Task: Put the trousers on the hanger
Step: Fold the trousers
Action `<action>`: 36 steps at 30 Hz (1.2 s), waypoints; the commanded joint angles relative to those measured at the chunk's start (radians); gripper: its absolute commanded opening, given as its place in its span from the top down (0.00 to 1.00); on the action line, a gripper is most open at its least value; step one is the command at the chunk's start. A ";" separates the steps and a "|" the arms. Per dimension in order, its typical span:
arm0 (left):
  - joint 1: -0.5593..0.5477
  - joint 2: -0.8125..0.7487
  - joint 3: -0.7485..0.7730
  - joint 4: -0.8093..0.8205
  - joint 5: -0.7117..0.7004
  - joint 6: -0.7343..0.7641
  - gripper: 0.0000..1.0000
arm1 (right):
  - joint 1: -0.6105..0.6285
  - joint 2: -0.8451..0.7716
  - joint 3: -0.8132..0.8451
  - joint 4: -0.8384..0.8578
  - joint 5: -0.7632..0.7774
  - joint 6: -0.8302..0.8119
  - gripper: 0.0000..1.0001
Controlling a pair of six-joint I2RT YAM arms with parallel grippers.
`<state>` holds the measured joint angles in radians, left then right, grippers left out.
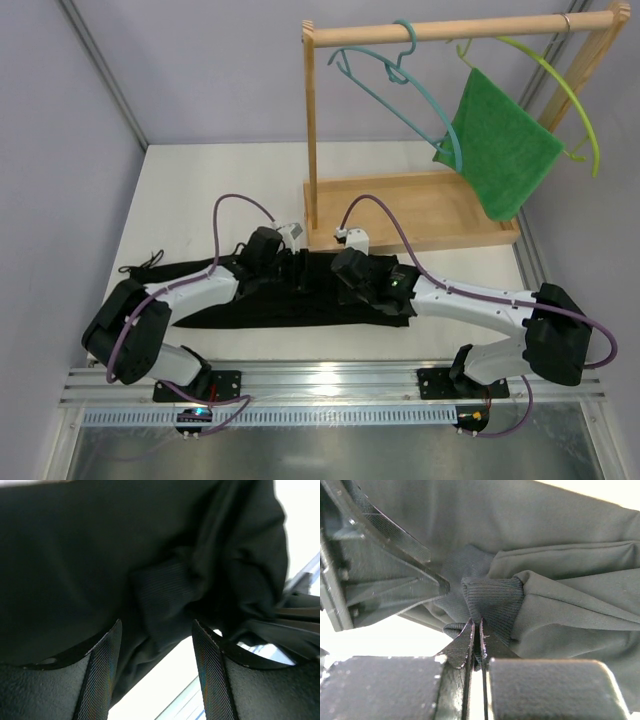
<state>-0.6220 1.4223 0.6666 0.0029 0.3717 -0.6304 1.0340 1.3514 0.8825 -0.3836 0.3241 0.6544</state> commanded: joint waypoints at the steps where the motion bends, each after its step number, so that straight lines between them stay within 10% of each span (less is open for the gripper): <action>1: -0.001 0.003 0.030 -0.073 -0.080 0.025 0.41 | 0.003 -0.047 -0.026 0.075 -0.033 0.025 0.96; 7: -0.002 0.079 -0.001 0.087 0.036 -0.055 0.45 | 0.001 -0.044 -0.076 0.170 -0.069 0.043 0.96; 13: -0.002 0.142 0.008 0.180 0.087 -0.130 1.00 | 0.003 -0.014 -0.109 0.273 -0.088 0.105 0.96; 21: -0.001 0.159 0.002 0.197 0.052 -0.201 1.00 | 0.070 0.132 -0.079 0.328 0.004 0.189 0.94; 29: -0.002 0.165 0.010 0.139 0.027 -0.251 0.99 | 0.156 0.233 -0.016 0.256 0.184 0.246 0.56; 36: 0.001 0.119 0.079 -0.066 -0.054 -0.354 0.88 | 0.219 0.333 0.168 0.004 0.363 0.361 0.52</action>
<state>-0.6216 1.5929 0.6910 0.0299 0.3676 -0.9146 1.2304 1.6466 0.9382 -0.2558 0.5484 0.9211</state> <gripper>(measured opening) 0.115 0.477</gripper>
